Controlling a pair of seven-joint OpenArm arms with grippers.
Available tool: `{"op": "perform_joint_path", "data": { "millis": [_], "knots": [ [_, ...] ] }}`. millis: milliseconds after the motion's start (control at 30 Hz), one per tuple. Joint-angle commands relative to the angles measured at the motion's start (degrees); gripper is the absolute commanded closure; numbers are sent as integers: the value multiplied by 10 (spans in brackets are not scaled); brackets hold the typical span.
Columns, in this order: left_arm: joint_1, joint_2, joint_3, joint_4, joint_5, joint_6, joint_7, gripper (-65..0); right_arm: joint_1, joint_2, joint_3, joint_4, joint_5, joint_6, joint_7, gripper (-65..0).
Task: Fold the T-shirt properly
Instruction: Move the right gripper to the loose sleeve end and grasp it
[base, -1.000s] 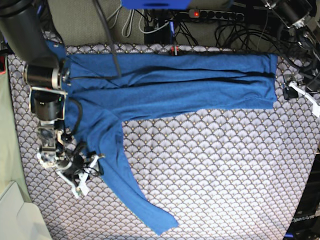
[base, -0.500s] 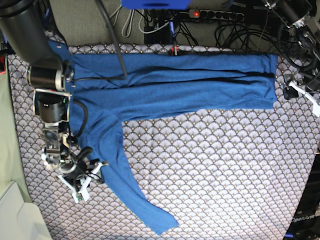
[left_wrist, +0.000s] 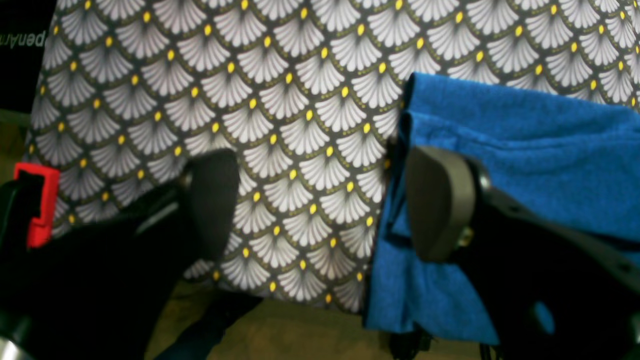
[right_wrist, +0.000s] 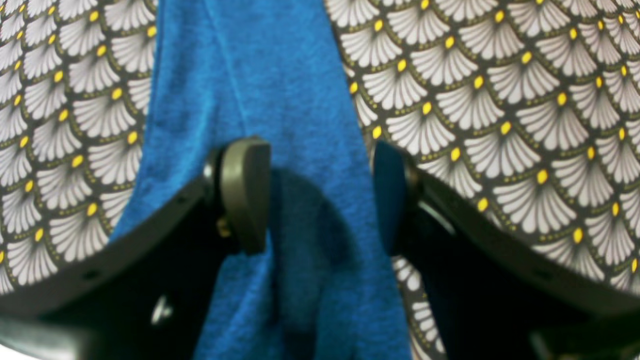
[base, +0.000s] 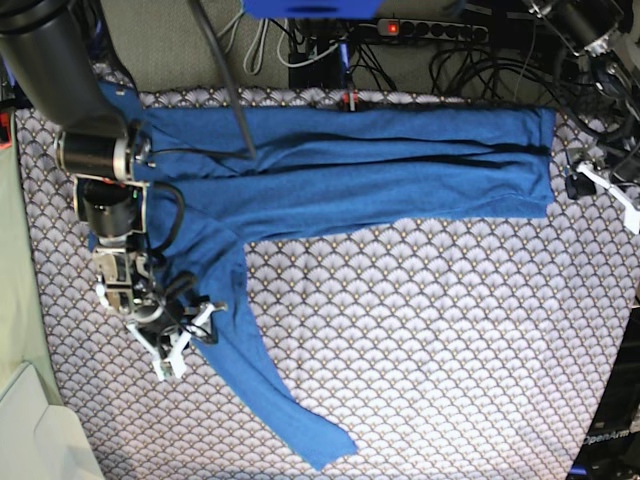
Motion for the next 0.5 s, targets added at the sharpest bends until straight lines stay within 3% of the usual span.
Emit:
{"op": "perform_joint_path", "data": {
  "millis": [0, 100, 467],
  "knots": [
    [-4, -10, -2, 11, -7, 0, -5, -507, 22, 3, 1, 9, 8, -13, 19, -336],
    [-4, -10, -1, 11, -7, 0, -5, -507, 22, 3, 1, 9, 9, -59, 20, -336],
    [-8, 1, 0, 11, -7, 0, -6, -507, 8, -10, 1, 8, 9, -61, 21, -336]
  ]
}}
